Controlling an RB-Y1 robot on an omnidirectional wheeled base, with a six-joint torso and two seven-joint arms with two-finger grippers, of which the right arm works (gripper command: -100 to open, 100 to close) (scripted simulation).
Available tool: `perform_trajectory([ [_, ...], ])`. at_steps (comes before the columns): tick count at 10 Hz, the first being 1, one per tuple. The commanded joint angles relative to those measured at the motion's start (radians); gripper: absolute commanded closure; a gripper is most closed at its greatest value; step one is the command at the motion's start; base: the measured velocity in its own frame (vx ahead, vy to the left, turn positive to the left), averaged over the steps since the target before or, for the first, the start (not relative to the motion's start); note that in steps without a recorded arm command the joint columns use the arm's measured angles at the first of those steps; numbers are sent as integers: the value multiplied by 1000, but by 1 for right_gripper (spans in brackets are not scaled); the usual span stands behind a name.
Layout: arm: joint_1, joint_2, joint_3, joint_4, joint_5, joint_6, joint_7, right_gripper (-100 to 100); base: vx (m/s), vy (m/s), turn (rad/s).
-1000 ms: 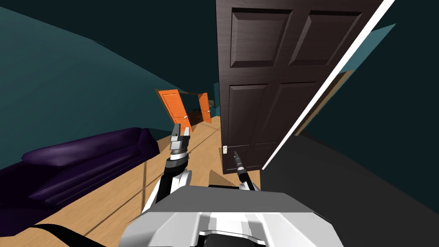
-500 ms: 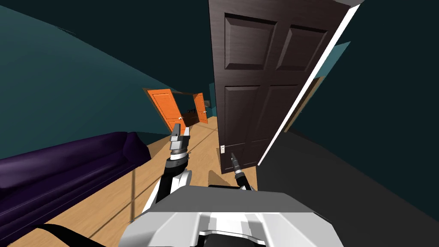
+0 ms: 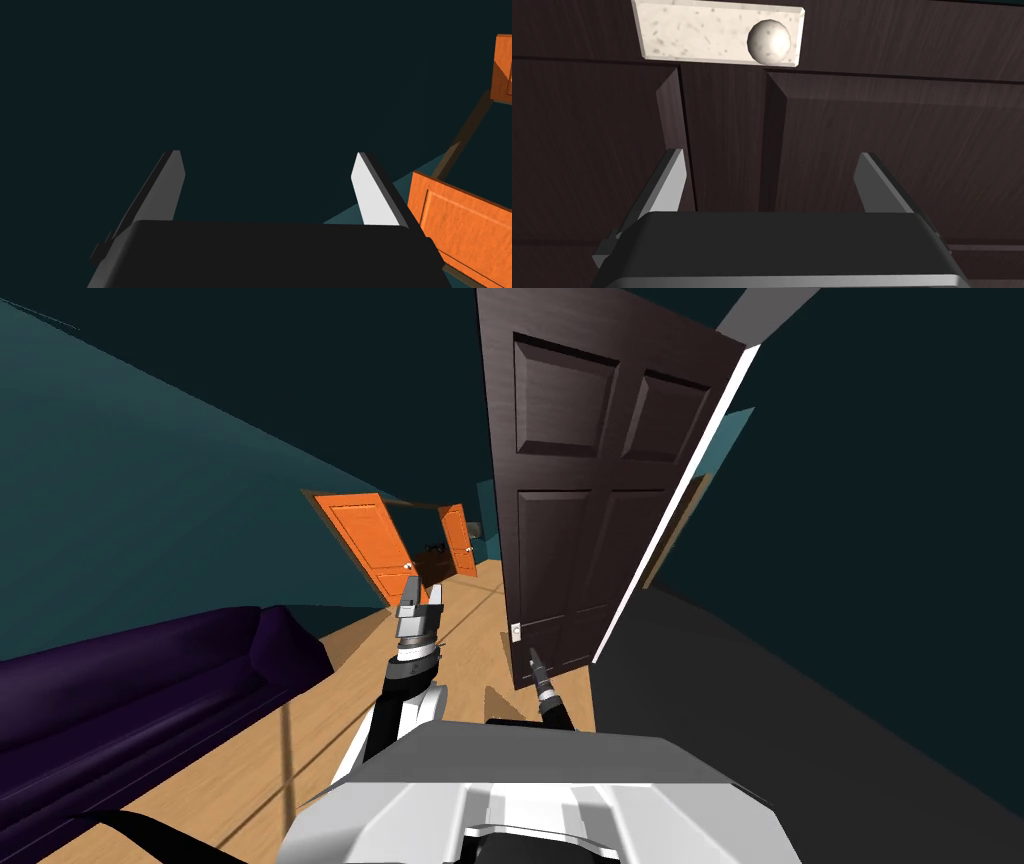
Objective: Push the door open
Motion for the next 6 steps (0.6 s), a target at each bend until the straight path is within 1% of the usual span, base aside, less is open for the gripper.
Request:
perform_trajectory([
  [1,0,0,0,0,0,0,0,-100,-53,38,-35],
  [2,-4,-19,-3,1,1,3,-1,-100,103,17,5],
  [4,-11,-32,-9,6,1,6,-2,-100,181,35,6],
  [5,-16,-34,-14,9,2,8,-2,-100,220,75,22],
  [6,-22,-32,-19,13,3,11,-3,-100,235,116,23],
])
